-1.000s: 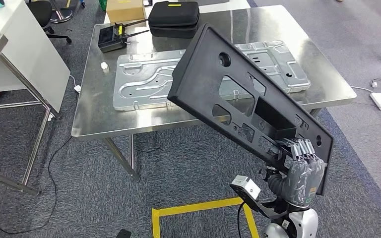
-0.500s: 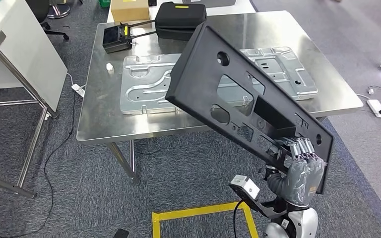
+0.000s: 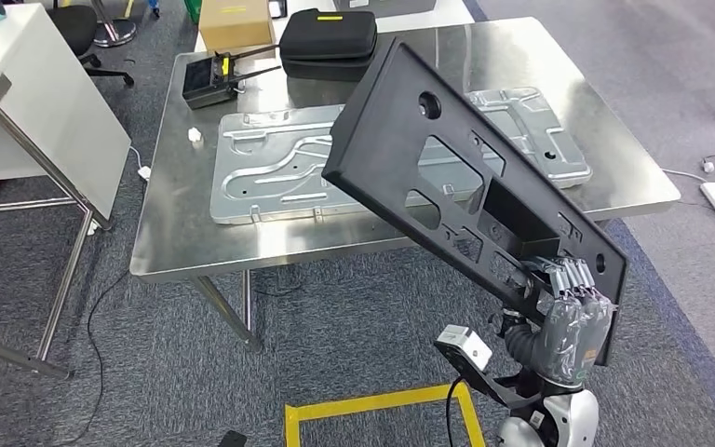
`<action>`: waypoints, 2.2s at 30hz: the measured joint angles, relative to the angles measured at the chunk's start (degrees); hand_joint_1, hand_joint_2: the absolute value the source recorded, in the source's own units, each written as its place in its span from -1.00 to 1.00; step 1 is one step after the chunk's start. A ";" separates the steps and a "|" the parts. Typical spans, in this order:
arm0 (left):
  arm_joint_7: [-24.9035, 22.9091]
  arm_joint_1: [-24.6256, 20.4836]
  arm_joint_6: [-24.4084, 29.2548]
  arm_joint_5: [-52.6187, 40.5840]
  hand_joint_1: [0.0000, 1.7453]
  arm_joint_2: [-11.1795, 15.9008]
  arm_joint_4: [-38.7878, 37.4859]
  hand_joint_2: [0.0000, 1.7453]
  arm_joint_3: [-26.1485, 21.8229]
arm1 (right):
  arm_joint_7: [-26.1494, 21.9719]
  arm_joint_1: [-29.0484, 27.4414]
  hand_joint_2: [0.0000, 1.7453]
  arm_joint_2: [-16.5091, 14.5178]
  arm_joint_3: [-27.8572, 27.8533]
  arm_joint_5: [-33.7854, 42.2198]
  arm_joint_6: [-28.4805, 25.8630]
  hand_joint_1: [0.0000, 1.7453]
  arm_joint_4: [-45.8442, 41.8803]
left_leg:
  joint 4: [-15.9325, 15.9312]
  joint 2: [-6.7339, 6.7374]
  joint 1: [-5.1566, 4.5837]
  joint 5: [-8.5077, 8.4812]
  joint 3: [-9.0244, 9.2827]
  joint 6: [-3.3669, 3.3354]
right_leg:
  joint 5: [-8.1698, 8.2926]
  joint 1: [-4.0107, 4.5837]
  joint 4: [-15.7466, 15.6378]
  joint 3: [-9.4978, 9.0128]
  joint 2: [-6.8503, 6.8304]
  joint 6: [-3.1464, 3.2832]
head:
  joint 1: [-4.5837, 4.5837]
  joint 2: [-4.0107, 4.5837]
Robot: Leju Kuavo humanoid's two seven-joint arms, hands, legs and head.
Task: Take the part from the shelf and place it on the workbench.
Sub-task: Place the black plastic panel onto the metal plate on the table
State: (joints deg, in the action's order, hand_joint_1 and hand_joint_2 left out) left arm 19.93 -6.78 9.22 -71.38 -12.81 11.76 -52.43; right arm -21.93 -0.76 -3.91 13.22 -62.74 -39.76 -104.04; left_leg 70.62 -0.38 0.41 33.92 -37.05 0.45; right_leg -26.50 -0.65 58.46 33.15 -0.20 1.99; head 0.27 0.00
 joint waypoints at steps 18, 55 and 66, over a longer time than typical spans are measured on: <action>-0.11 0.31 0.15 0.07 -1.00 0.06 0.00 1.00 0.02 | 0.17 -0.25 1.00 0.07 -0.01 0.03 0.00 1.00 0.25 | -13.39 0.13 0.03 -8.21 4.44 -2.75 | -6.81 -0.13 15.24 6.69 0.19 -2.99 | 0.08 0.00; -0.55 0.22 0.59 0.06 -1.00 0.04 0.00 1.00 0.05 | 1.17 -0.47 1.00 0.17 -0.05 0.67 0.00 1.00 1.09 | -13.22 -0.07 -0.29 -5.54 6.71 -1.47 | 0.04 0.42 0.55 0.92 0.34 -1.66 | 0.06 0.00; -0.50 0.49 0.61 0.04 -1.00 0.11 0.02 1.00 0.08 | 0.97 -0.66 1.00 0.20 -0.08 0.69 0.01 1.00 1.11 | -4.13 0.09 0.08 -6.20 -0.51 -0.33 | -2.19 -0.13 -0.12 -2.40 0.42 -0.34 | 0.00 0.00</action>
State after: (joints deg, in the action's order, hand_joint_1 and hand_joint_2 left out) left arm 19.43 -6.28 9.84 -71.35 -12.69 11.78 -52.35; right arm -20.96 -1.42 -3.72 13.14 -62.05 -39.75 -102.92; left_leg 66.49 -0.29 0.49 27.73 -37.56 0.12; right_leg -28.69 -0.77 58.34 30.75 0.22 1.65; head 0.27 0.00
